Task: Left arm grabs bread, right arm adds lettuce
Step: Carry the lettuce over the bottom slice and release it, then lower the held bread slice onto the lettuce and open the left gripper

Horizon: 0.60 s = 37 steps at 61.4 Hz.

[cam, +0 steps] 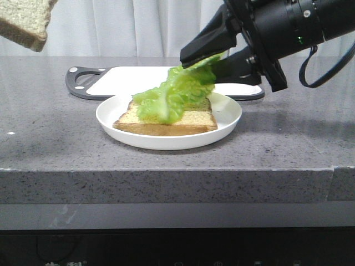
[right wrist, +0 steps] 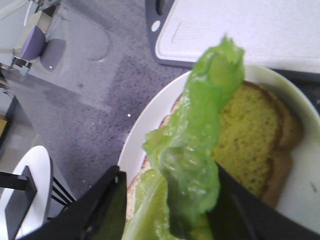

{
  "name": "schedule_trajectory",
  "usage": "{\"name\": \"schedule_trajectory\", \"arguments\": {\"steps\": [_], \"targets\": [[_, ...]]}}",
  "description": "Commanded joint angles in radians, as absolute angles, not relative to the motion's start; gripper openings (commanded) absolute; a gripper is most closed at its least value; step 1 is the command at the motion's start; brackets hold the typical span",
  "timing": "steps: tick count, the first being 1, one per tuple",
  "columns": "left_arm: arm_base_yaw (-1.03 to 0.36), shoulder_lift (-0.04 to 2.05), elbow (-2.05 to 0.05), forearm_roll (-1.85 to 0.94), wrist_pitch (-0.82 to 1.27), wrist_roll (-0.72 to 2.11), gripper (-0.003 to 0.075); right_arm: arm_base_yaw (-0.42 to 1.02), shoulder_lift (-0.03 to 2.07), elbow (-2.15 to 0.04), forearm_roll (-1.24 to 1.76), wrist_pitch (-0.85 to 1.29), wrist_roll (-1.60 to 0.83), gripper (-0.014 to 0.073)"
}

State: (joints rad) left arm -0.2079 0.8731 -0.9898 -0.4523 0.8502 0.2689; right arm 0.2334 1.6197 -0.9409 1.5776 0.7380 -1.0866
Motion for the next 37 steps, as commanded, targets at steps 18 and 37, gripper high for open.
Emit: {"name": "schedule_trajectory", "arguments": {"steps": [18,37], "targets": [[-0.204,0.933,-1.018,-0.634,0.802,0.27,-0.002,0.233,1.544,-1.03,1.298,0.724,-0.944,0.0407],[-0.204,1.028,-1.018,-0.925,0.81,0.471,-0.002,0.232,1.393,-1.13,0.648,0.748,-0.461,0.0407]]}}
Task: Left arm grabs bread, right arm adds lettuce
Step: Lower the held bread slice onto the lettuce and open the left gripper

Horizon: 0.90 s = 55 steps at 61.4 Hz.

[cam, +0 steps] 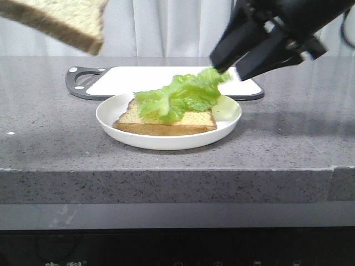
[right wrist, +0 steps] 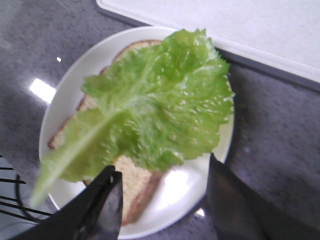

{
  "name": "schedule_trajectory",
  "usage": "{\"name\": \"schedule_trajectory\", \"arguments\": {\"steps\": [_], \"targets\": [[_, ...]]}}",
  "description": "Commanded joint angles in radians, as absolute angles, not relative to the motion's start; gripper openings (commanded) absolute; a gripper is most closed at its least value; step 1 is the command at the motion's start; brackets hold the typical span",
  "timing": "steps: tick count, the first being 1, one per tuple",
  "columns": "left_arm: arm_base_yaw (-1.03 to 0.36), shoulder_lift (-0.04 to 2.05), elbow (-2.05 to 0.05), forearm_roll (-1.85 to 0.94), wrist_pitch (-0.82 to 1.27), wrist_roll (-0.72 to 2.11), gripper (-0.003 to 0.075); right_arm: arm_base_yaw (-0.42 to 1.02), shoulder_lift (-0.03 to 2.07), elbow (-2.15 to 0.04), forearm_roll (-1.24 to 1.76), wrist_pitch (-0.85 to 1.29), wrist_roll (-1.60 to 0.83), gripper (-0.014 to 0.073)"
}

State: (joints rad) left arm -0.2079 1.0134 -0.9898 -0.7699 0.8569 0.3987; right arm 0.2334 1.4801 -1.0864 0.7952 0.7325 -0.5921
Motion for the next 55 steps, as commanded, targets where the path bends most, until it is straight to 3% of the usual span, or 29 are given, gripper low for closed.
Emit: {"name": "schedule_trajectory", "arguments": {"steps": [1,28,55], "targets": [[-0.204,1.035,-1.018,-0.943,0.815,0.485,-0.002,0.232,1.382,-1.131,0.613,0.751,-0.444,0.0407],[-0.207,1.358,-1.018,-1.447,0.966,0.851,-0.002,0.232,1.142,-1.13,0.483,0.814,-0.375,0.0407],[-0.207,1.628,-1.02,-1.518,1.04,0.896,-0.002,0.232,1.144,-1.088,0.483,0.802,-0.375,0.0407]]}}
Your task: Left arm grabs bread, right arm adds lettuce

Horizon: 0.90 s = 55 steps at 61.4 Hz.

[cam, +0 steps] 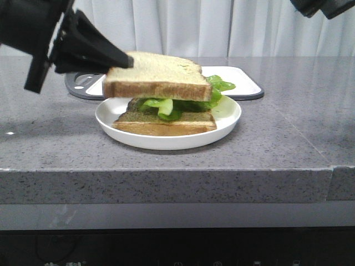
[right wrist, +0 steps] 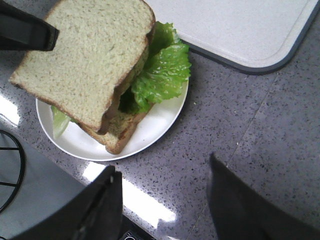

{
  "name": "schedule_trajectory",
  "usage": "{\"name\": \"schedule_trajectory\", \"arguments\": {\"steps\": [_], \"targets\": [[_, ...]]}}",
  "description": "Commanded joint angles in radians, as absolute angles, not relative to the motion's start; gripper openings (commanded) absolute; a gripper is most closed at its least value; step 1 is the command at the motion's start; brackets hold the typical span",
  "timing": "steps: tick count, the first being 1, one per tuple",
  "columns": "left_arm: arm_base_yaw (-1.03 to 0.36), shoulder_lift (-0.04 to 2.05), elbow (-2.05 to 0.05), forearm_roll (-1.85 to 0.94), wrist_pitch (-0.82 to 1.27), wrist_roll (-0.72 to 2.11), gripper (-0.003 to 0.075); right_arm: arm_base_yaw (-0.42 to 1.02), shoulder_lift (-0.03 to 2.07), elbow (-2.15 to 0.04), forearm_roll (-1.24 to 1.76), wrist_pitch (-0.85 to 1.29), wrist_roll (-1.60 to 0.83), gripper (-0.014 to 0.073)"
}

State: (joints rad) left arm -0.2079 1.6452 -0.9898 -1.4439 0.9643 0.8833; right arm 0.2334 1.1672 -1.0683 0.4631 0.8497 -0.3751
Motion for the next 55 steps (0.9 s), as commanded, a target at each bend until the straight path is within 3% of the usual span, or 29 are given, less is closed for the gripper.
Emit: {"name": "schedule_trajectory", "arguments": {"steps": [1,8,13,25,29,55], "targets": [[-0.207,1.631,-1.02,-1.519,1.043,0.896,-0.002,0.232,1.144,-1.086,0.483,0.802,-0.375,0.0407],[-0.207,1.633,-1.02,-1.521,1.041,0.909,-0.0014,0.232,1.144,-1.082,0.483,0.803,-0.375,0.0407],[-0.207,1.633,-1.02,-1.521,1.049,0.926,0.0044,0.232,1.144,-1.082,0.483,0.802,-0.375,0.0407],[-0.207,1.633,-1.036,-1.519,1.08,0.938,0.0355,0.232,1.144,-1.082,0.481,0.809,-0.371,0.0407],[-0.198,1.626,-1.051,-1.509,1.114,0.938,0.0424,0.232,1.136,-1.082,0.481,0.833,-0.368,0.0407],[-0.106,1.338,-1.136,-0.994,1.044,0.641,0.0442,0.232,0.914,-1.082,0.141,0.988,-0.063,0.0407]]}}
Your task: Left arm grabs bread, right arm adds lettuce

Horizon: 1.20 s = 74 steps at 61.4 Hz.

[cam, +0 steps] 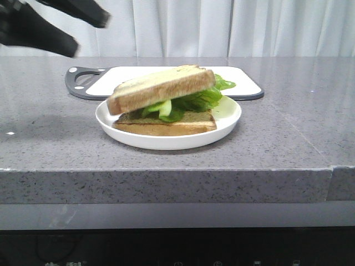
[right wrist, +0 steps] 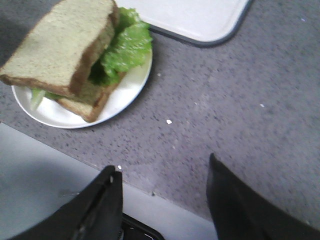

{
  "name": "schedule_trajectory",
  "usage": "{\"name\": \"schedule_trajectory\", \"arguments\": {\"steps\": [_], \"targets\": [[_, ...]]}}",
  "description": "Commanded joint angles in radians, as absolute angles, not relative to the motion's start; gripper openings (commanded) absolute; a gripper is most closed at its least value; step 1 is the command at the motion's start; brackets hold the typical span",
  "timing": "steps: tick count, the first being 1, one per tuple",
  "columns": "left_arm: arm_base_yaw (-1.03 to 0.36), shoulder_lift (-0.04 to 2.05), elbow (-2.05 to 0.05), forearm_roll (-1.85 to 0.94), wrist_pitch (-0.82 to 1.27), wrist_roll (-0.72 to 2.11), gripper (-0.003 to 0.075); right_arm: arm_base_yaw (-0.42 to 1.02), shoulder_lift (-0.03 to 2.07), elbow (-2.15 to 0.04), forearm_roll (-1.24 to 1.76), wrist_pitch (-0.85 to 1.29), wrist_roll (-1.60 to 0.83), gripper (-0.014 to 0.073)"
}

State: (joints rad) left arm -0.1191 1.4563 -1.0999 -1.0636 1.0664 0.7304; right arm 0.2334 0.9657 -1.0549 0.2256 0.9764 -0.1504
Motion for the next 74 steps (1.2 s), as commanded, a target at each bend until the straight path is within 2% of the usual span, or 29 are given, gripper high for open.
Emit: {"name": "schedule_trajectory", "arguments": {"steps": [1,11,24,44,55,58,61,74], "targets": [[-0.104,1.322,-1.136,-0.969,1.035,0.627,0.0442,0.232,0.907,-1.082,0.126,0.995,-0.05,0.0407],[-0.103,1.126,-1.136,-0.634,0.974,0.412,0.0442,0.232,0.832,-1.08,0.039,1.035,0.062,0.0407],[-0.103,0.88,-1.071,-0.344,0.966,0.221,0.0441,0.232,0.736,-1.001,0.039,0.999,0.09,0.0407],[-0.103,0.527,-0.856,-0.138,0.91,0.109,0.0441,0.232,0.599,-0.887,0.038,0.97,0.082,0.0407],[-0.103,0.443,-0.774,-0.131,0.867,0.104,0.0435,0.232,0.562,-0.861,0.037,0.945,0.082,0.0391],[-0.103,0.436,-0.761,-0.131,0.863,0.102,0.0404,0.232,0.562,-0.861,0.037,0.946,0.082,0.0355],[-0.103,0.436,-0.753,-0.131,0.863,0.102,0.0357,0.232,0.562,-0.861,0.037,0.943,0.082,0.0274],[-0.103,0.436,-0.736,-0.139,0.844,0.102,0.007,0.232,0.562,-0.861,0.037,0.94,0.082,-0.0067]]}}
